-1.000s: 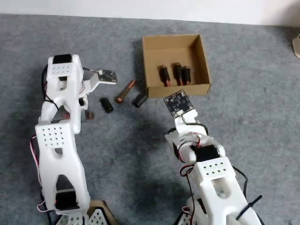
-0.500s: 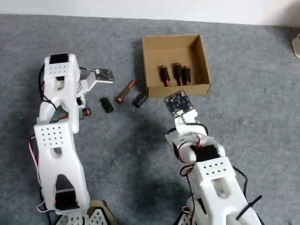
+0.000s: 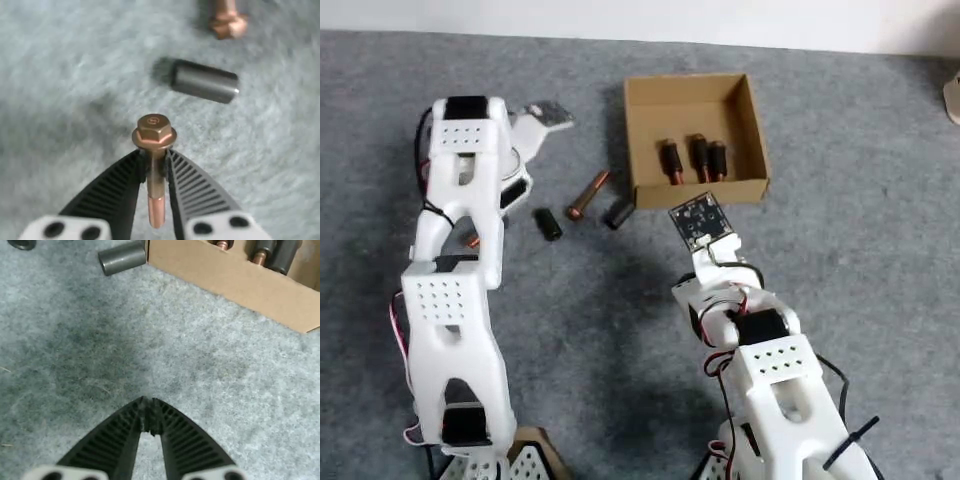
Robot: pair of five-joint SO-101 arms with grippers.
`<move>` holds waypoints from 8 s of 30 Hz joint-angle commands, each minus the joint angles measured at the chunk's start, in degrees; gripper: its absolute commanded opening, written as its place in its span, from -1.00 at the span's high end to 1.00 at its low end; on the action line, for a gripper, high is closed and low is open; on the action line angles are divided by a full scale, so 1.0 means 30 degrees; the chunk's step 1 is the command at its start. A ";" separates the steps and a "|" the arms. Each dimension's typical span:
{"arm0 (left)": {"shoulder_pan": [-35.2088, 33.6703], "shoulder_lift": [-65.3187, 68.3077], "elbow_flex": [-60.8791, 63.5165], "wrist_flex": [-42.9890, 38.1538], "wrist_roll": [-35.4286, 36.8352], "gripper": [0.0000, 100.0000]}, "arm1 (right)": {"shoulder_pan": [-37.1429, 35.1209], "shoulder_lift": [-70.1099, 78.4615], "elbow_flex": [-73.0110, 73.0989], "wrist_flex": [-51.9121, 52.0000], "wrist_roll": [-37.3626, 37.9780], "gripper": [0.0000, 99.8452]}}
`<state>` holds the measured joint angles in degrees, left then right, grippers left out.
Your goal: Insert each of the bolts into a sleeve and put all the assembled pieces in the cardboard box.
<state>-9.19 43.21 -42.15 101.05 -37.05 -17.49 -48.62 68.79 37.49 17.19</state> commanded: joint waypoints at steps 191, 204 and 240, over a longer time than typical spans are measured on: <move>0.4703 -2.5685 2.0234 -0.0703 1.0491 0.99 | -0.3824 0.9304 -2.4366 1.8505 -0.2813 0.99; 0.7253 -2.7033 2.0879 -0.5070 1.0872 0.99 | -0.2916 0.4059 -1.6513 1.3788 -0.2081 0.99; 0.7253 -4.0396 3.6586 -1.9634 1.5795 0.99 | -0.2476 -1.1473 0.0747 0.2945 -0.1231 0.99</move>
<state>11.65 -76.09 67.47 46.20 7.78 -25.49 -78.33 70.20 48.57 12.70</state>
